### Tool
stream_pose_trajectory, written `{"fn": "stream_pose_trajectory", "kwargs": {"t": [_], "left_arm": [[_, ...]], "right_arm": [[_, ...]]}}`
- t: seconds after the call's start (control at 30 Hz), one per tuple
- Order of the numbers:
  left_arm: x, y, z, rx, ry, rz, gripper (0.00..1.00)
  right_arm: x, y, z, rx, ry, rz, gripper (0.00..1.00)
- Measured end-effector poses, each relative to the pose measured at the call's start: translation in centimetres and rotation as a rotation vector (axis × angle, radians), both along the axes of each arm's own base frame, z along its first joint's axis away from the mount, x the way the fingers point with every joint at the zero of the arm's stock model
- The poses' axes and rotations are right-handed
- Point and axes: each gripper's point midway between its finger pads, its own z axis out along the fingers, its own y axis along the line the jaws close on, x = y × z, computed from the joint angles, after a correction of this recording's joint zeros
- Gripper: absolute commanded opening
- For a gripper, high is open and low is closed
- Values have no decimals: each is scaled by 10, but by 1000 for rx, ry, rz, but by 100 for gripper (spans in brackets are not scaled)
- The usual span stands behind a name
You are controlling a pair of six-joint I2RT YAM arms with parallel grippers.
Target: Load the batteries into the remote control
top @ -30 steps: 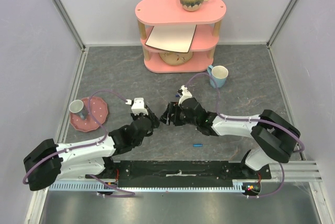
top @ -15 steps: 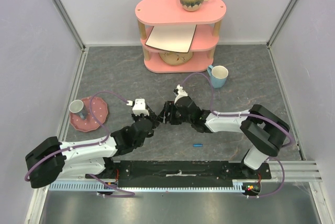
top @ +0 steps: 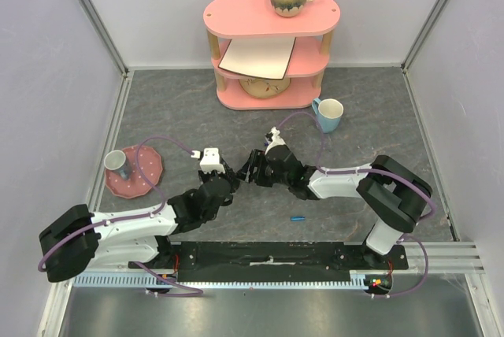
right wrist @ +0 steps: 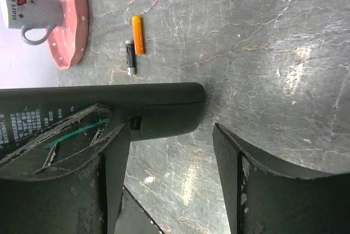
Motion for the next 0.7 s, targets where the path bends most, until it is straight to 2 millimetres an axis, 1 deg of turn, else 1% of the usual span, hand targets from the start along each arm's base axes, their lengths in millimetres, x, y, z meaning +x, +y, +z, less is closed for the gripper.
{"fn": "stream_pose_trajectory", "kwargs": {"t": [0.23,0.5,0.7], "left_arm": [[0,0,0,0,0,0,2],[0,0,0,-1,0,0,2],[0,0,0,-1,0,0,2]], "right_arm": [[5,-3,0,9,6,-31,68],[5,-2,0,12,9,-33,67],[5,-2,-7,1,17,-33,67]]}}
